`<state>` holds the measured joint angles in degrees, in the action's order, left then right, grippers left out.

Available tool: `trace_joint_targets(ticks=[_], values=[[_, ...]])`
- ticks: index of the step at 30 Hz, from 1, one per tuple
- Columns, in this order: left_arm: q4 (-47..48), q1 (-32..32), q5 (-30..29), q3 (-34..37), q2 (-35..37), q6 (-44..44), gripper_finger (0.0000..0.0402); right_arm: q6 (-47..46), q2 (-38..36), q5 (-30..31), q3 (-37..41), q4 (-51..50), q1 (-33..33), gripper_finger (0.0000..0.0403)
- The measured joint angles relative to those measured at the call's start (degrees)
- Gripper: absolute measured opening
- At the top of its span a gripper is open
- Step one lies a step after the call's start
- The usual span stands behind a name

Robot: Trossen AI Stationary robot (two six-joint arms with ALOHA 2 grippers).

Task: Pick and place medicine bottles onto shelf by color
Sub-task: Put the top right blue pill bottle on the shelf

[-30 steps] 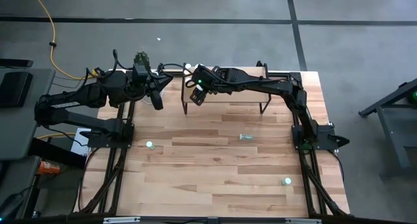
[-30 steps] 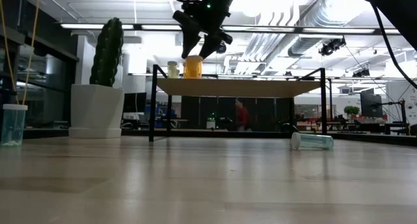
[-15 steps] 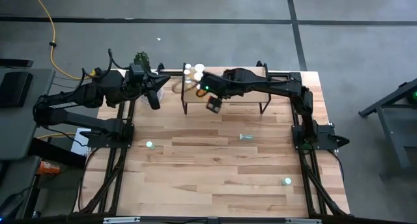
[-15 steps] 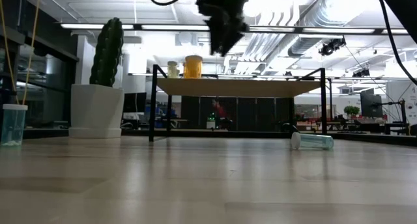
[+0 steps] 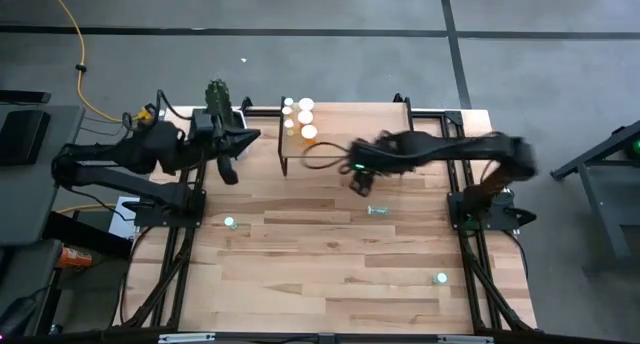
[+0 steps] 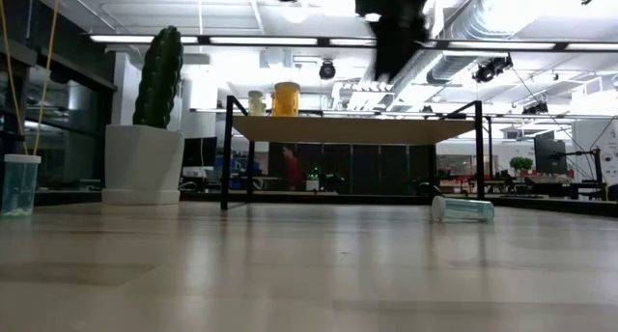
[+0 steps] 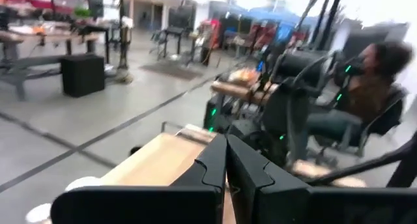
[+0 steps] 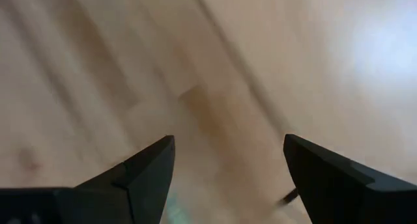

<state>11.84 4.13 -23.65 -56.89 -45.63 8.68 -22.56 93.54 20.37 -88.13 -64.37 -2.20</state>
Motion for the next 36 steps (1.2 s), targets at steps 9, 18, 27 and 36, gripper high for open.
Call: trace_joint_targets(ticks=[9, 18, 27, 36], values=[[-44.8, -7.2, 2.5, 23.6, 1.7, 0.1, 0.0000, -21.6, -28.6, -0.4, 28.9, 25.4, 6.0, 0.0279], [-45.8, -9.1, -1.0, 25.0, 2.4, -2.2, 0.0000, -25.3, -40.1, 4.9, 37.5, 42.2, 6.9, 0.0279], [-44.6, -9.1, -1.0, 25.0, 2.5, 0.1, 0.0001, -24.3, -40.2, 4.1, 37.6, 42.4, 6.9, 0.0279], [-44.1, -9.1, -2.8, 25.0, 2.4, 0.1, 0.0000, -17.4, -38.4, 0.0, 37.6, 45.7, 6.7, 0.0279]])
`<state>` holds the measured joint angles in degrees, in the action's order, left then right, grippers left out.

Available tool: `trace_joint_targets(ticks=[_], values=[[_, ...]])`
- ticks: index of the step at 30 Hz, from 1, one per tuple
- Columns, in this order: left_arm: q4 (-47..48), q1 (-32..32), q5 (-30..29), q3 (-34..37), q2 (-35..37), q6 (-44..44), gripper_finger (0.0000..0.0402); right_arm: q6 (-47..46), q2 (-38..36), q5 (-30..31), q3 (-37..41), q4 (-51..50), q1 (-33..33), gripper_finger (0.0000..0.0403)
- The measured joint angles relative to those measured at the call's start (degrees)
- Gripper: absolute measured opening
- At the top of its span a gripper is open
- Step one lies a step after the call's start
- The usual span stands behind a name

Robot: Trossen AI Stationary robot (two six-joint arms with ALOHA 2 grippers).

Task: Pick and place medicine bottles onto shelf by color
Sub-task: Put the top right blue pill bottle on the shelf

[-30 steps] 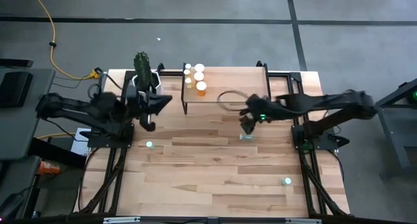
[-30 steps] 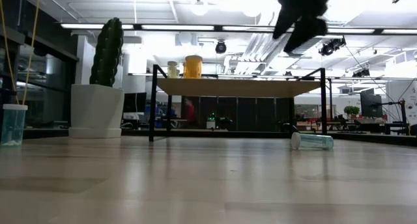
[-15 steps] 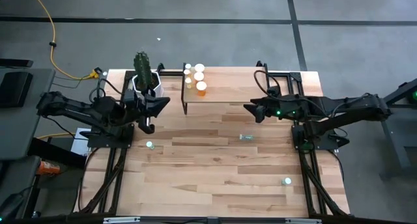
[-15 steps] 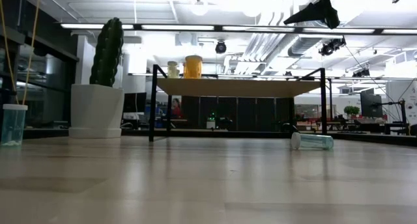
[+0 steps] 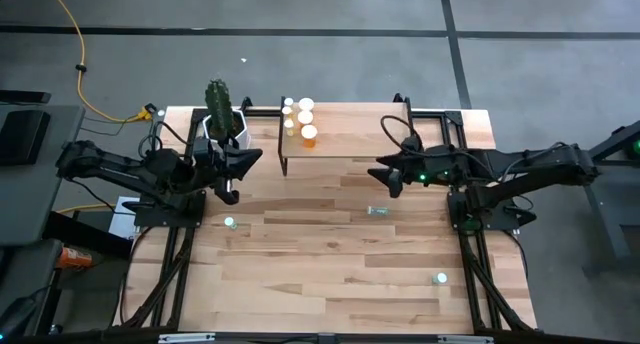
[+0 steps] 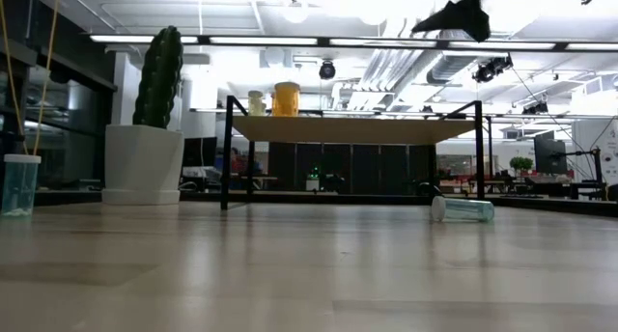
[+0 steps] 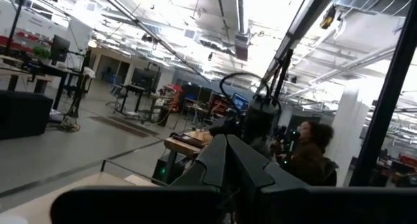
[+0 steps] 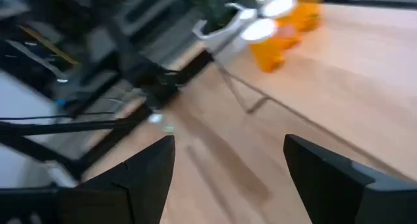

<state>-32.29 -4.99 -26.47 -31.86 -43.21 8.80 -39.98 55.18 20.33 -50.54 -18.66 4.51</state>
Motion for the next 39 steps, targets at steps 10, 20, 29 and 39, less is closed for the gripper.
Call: trace_joint_targets(ticks=[10, 20, 29, 39], values=[[0.3, 0.0, -0.1, 0.0, 0.0, 0.2, 0.0000, 3.0, 14.9, -12.3, -7.5, -11.7, 1.6, 0.0279], [1.6, 0.0, -0.1, 0.0, 0.0, 0.5, 0.0000, 7.0, 29.5, -18.3, -10.8, -31.4, 1.5, 0.0279], [1.7, 0.1, -0.1, 0.0, 0.0, 3.0, 0.0000, 7.5, 34.2, -19.7, -10.1, -30.0, 1.5, 0.0279], [2.5, 0.1, -0.1, 0.0, 0.0, 3.0, 0.0001, 4.2, 37.1, -17.5, -10.1, -29.3, 1.5, 0.0279]])
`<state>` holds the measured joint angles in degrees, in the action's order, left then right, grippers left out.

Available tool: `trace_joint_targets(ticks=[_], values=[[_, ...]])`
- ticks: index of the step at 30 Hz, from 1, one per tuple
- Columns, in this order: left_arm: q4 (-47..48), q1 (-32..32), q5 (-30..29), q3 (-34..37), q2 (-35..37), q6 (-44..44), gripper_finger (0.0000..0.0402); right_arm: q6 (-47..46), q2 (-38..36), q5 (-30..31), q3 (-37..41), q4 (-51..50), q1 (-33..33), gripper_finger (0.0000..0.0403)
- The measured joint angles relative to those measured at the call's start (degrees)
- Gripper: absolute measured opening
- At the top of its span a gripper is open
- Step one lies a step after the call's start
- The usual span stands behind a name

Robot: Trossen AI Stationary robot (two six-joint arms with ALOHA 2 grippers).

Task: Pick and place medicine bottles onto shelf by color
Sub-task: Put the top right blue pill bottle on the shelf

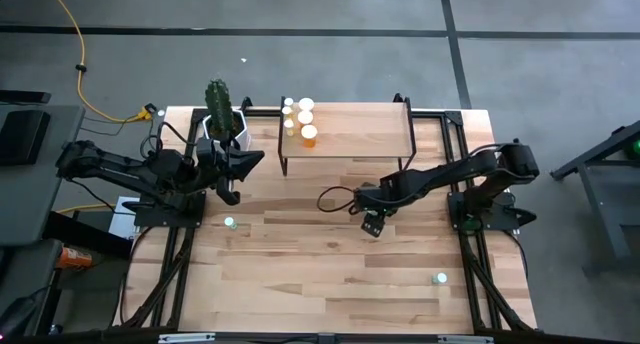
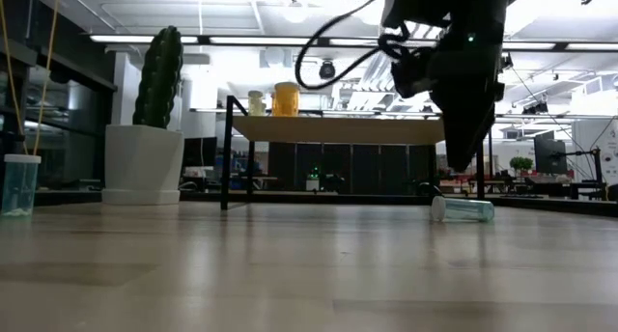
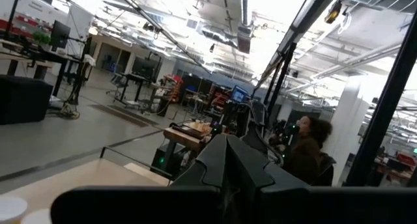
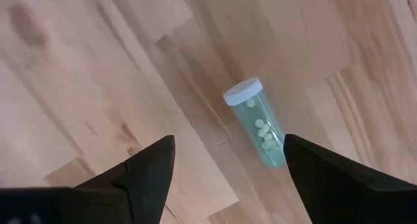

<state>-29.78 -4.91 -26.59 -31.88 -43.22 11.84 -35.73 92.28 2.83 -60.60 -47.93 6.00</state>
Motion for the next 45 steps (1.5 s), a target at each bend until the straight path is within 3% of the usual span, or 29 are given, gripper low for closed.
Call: trace_joint_targets(ticks=[7, 13, 19, 31, 35, 45], values=[[0.0, 0.0, 0.0, 0.0, 0.0, 0.0, 0.0000, -2.1, 3.4, 0.1, 0.0, -1.1, 0.0, 0.0279], [0.0, 0.0, -1.0, 0.0, 0.0, 0.1, 0.0000, -2.3, 5.9, 4.7, 0.0, -0.7, -0.9, 0.0279], [0.0, 0.0, -1.1, 0.0, 0.0, 0.2, 0.0001, 4.6, 5.9, 4.8, 0.0, -0.6, -2.2, 0.0279], [0.0, 0.0, -1.6, 0.0, 0.0, 0.2, 0.0001, 22.1, 5.9, -3.3, 0.7, 1.4, -7.2, 0.0279], [0.0, 0.0, -1.7, 0.0, 0.0, 0.2, 0.0000, 24.3, 5.9, -5.9, 0.7, 1.7, -8.3, 0.0279], [0.0, 0.0, -1.7, 0.0, 0.0, 0.1, 0.0001, 25.7, 9.0, -5.7, 0.8, 6.6, -8.4, 0.0279]])
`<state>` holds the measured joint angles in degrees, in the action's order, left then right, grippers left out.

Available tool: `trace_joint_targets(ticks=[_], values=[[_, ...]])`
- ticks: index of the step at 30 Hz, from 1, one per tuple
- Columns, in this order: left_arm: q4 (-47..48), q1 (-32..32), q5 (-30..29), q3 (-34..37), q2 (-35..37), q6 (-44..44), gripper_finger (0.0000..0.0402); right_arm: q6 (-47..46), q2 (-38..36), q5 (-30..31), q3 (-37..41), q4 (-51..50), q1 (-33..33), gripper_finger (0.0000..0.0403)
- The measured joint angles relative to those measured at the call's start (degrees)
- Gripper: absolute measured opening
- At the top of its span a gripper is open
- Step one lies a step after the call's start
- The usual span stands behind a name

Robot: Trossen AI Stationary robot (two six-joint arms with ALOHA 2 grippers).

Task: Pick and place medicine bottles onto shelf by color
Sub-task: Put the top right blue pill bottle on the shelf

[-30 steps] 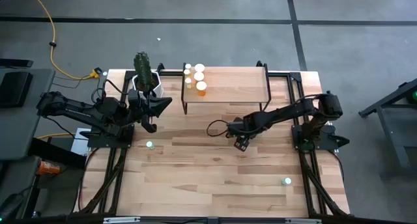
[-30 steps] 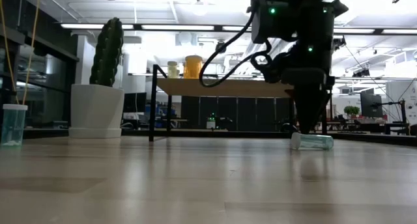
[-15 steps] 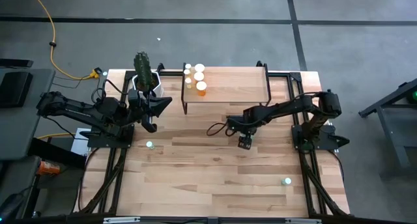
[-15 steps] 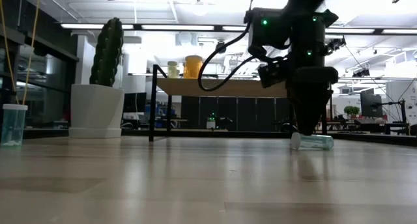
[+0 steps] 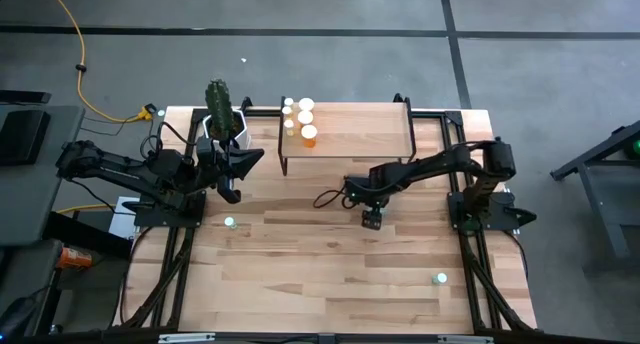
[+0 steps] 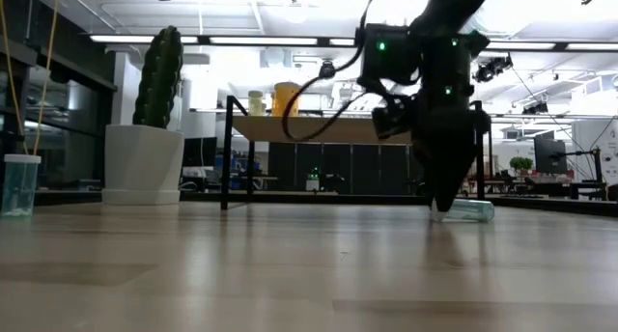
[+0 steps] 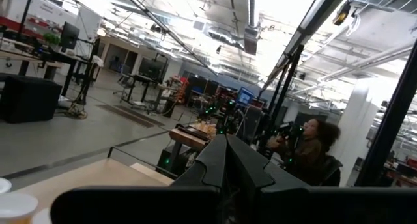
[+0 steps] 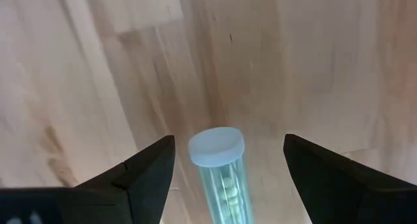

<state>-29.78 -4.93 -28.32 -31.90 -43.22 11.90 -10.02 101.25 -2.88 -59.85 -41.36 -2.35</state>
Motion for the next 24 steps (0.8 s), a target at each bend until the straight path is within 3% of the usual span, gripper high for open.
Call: trace_joint_targets(ticks=[14, 24], values=[[0.0, 0.0, 0.0, 0.0, 0.0, 0.1, 0.0000, -0.6, 2.8, 1.8, -0.2, 0.1, 0.2, 0.0277], [0.0, 0.0, 0.0, 0.0, 0.0, 0.1, 0.0001, -0.4, 2.9, 2.6, -0.2, 0.4, 0.1, 0.0203]])
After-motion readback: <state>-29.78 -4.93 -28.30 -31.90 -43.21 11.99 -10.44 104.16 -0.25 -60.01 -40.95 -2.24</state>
